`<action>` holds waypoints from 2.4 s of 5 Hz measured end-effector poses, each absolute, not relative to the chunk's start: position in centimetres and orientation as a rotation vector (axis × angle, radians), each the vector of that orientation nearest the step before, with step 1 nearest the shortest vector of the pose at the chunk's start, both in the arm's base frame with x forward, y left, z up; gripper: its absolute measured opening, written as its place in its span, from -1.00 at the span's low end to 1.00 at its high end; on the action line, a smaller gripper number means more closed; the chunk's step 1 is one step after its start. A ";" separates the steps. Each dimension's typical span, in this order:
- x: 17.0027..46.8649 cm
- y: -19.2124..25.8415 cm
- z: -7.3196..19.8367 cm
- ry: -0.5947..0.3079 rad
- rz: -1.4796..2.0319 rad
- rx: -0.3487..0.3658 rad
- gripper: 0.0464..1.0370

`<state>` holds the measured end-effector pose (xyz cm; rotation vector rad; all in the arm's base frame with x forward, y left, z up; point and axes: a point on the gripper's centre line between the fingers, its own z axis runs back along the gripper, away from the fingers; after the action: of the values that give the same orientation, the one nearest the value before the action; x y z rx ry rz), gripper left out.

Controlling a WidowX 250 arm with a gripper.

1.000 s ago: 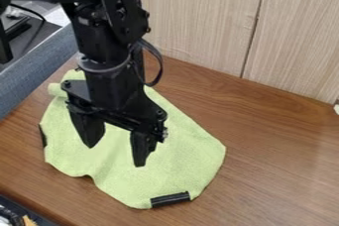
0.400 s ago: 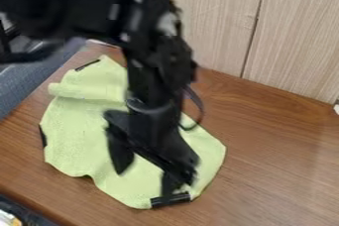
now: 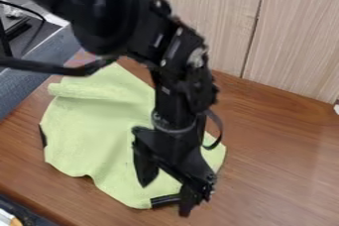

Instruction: Fold the cloth bottom right to the upper left

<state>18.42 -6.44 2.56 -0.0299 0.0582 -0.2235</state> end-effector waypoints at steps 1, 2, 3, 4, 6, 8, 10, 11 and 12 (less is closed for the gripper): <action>18.8 -6.3 1.2 0.001 -0.238 -0.060 0.92; 19.4 -6.1 -0.3 -0.012 -0.250 -0.074 0.92; 19.6 -6.1 -1.9 0.011 -0.266 -0.103 0.92; 20.3 -6.3 -2.8 0.013 -0.270 -0.113 0.82; 20.6 -6.2 -2.8 -0.013 -0.280 -0.103 -0.29; 19.2 -7.3 -2.0 -0.010 -0.347 -0.112 -0.91; 20.1 -7.7 1.8 -0.019 -0.349 -0.150 -0.97; 21.7 -6.9 3.7 -0.014 -0.313 -0.146 -0.97; 24.4 -4.4 5.7 -0.035 -0.234 -0.152 -0.97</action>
<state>24.36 -4.36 5.67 -0.1517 -0.0346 -0.2339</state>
